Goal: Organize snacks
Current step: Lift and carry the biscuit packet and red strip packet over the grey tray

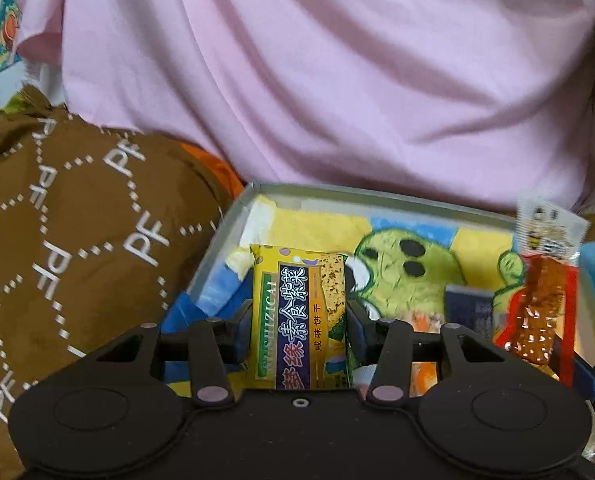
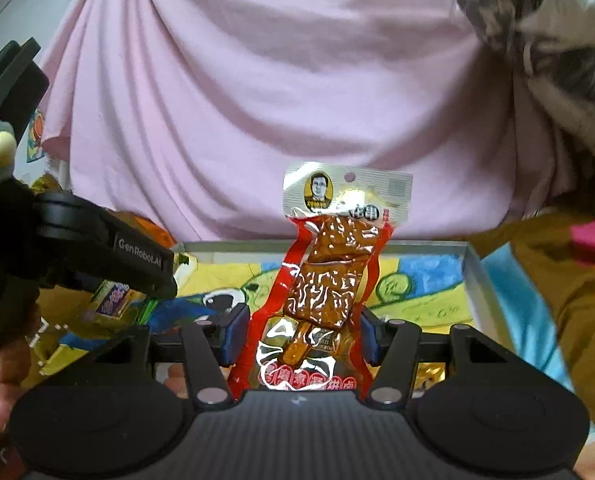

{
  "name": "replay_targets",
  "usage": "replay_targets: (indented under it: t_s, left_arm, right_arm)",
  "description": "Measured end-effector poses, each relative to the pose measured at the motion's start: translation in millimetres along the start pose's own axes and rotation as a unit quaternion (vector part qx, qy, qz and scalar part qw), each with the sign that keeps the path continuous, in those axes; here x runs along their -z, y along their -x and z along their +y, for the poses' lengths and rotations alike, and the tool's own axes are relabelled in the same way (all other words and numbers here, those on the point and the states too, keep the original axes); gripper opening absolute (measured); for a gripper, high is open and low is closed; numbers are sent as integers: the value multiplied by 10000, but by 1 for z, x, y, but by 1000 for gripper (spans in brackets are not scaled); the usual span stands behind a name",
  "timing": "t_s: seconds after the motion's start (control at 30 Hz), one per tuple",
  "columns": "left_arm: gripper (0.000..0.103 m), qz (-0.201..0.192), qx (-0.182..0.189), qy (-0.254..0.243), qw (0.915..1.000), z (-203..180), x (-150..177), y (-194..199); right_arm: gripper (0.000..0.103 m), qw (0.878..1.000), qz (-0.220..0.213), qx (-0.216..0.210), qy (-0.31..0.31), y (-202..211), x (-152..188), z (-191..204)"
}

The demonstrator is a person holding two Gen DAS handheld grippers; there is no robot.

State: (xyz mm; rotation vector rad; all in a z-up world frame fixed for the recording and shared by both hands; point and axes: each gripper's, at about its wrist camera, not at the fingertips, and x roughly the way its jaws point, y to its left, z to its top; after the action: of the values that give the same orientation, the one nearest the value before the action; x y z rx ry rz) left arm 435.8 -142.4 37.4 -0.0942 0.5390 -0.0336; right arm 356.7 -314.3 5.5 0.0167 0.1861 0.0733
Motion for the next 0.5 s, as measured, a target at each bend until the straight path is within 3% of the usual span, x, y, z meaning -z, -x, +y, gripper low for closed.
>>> replay_targets:
  t_s: [0.4,0.5]
  left_arm:
    - [48,164,-78,89,9998,9,13,-20]
    - [52,183,-75,62,9998,7,13,-21]
  right_arm:
    - [69,9998,81,-158,-86,-12,12,3]
    - [72,9997,102,-170,-162,-12,12,2]
